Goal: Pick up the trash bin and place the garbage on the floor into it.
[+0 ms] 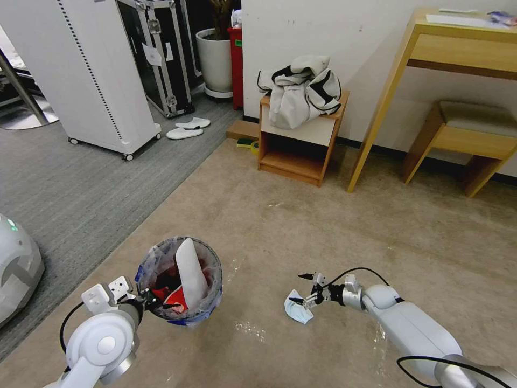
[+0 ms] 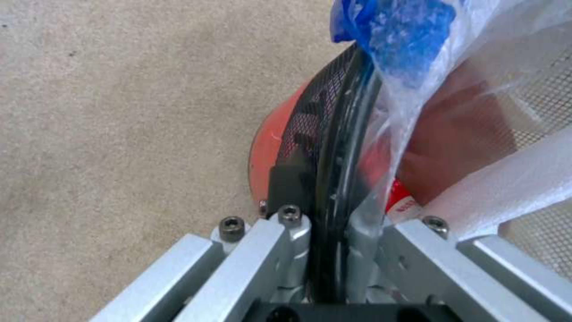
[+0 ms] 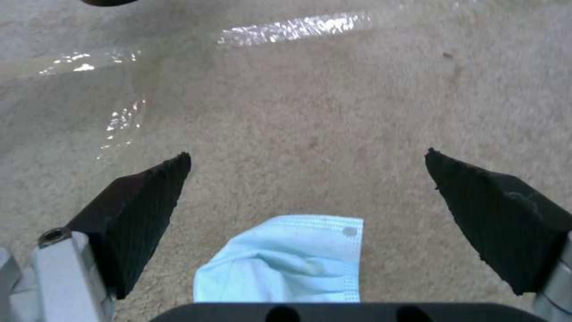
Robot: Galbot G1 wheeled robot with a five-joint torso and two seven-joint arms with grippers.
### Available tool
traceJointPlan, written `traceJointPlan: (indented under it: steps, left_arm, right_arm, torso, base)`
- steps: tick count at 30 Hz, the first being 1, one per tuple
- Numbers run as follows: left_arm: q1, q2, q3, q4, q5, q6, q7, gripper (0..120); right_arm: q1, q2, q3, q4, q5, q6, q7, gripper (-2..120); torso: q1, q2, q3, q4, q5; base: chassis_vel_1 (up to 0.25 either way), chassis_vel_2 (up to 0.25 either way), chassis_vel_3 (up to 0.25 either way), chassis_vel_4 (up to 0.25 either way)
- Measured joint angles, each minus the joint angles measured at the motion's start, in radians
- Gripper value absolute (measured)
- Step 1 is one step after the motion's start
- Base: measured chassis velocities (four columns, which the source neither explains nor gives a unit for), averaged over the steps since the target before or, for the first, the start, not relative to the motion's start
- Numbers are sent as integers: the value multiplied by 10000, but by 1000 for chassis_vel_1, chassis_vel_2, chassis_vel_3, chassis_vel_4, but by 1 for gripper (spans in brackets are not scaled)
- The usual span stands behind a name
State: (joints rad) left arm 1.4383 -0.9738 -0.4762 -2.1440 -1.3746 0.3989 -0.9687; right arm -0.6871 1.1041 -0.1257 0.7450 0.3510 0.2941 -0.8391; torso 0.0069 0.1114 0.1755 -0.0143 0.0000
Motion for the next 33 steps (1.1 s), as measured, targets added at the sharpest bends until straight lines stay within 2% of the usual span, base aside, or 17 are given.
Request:
traceJointPlan:
  steps: [6,14,33]
  left_arm:
    - [-25,-64,69,76,46,0,23,1]
    - [-80,-93,127,161,105,-9,71,1]
    - [-100,-167,221,162,193,-24,99,1]
  right_arm:
    - [2,413,98,-532,-151,-22,256,100]
    - [-19,889,289,-1147,-1154,-133,1223,100]
    - [-345,1075,-195,-1251,-1365,-324,1982,100]
  torso:
    - [0,0,0,0,1]
    - [0,0,0,0,1]
    - [0,0,0,0,0]
  base:
    - [0,0,0,0]
    - [0,0,0,0]
    - [0,0,0,0]
